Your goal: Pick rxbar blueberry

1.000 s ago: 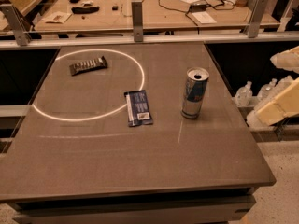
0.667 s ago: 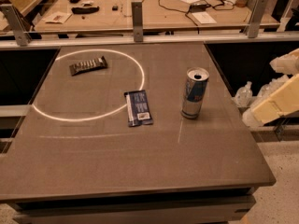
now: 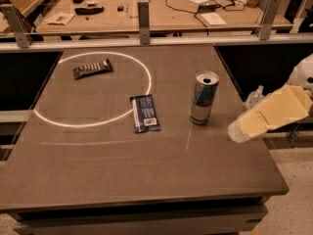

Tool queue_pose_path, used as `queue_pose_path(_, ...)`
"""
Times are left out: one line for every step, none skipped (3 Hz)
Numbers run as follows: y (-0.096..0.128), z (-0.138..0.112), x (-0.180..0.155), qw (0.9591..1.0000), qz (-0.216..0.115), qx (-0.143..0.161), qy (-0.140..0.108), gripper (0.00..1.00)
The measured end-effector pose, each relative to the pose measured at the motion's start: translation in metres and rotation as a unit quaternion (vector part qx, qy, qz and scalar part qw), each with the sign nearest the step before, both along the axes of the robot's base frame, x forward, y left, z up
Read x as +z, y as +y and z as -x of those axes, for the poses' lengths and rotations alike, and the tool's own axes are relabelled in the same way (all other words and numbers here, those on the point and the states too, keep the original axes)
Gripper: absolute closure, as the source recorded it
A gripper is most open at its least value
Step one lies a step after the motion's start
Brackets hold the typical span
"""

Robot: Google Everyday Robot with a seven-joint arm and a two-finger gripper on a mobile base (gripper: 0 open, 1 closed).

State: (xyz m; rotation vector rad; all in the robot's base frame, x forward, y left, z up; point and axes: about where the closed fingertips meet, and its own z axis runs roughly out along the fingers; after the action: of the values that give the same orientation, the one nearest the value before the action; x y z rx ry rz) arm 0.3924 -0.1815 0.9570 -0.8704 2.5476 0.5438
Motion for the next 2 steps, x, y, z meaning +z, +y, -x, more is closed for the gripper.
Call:
queue_pose_path(0.022, 0.015, -0.004, 0.9962, -0.035, -0.066, 0.046, 0.0)
queue_pose_path(0.045, 0.026, -0.004, 0.9857, -0.081, -0.136, 0.056, 0.0)
